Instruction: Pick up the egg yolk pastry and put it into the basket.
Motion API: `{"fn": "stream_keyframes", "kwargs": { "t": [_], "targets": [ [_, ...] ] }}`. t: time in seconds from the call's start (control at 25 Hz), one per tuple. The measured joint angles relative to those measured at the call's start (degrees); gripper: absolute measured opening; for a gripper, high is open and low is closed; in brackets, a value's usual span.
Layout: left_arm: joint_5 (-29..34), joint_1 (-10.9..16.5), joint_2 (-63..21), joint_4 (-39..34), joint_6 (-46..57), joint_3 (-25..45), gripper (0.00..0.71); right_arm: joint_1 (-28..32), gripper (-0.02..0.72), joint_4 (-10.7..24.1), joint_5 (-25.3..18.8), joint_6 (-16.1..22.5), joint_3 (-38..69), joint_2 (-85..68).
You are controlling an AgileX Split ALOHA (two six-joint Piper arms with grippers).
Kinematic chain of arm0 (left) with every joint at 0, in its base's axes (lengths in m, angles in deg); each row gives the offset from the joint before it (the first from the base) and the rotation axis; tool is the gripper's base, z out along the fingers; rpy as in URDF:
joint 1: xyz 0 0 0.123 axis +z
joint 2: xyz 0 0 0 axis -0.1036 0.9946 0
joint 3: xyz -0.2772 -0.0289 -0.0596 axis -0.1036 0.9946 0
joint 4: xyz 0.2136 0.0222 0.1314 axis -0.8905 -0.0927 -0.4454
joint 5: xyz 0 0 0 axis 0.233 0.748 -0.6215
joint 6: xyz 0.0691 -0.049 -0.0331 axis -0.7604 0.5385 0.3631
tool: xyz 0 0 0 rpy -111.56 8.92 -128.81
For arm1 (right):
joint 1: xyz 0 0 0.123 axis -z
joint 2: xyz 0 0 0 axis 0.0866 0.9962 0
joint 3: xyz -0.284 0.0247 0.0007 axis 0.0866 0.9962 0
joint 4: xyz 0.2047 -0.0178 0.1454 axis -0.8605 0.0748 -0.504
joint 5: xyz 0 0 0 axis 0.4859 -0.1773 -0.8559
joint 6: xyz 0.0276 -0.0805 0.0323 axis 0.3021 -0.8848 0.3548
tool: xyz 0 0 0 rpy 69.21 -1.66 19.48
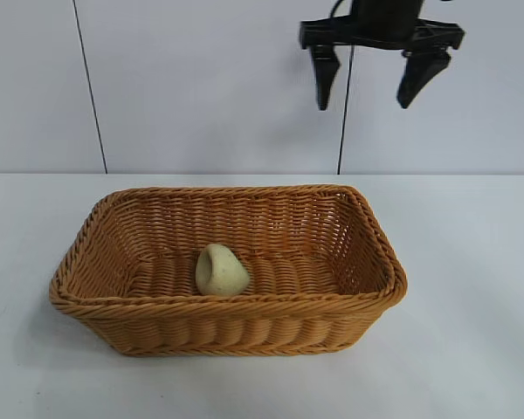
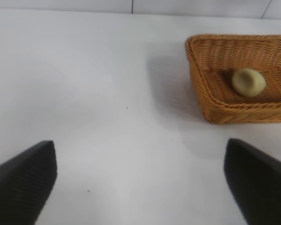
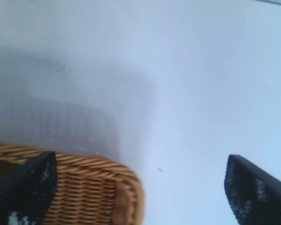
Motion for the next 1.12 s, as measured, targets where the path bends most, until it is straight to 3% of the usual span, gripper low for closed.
{"fn": "stream_keyframes", "kwargs": {
  "t": [0.16,0.52,0.76,1.12],
  "targets": [
    [0.0,0.0,0.0,0.0,0.0,0.0,0.695,3.68,0.695,-1.58,0.0,-0.12,0.0,0.0],
    [0.0,0.0,0.0,0.0,0.0,0.0,0.695,3.95,0.695,-2.9,0.24,-2.17,5.55,-4.25],
    [0.0,0.0,0.0,0.0,0.0,0.0,0.695,3.95,0.695,-4.43,0.31,-3.58,21.75,-14.83],
    [0.0,0.0,0.0,0.0,0.0,0.0,0.695,3.95,0.695,-5.05,0.29,-4.61,54.83,-34.93]
  ]
}}
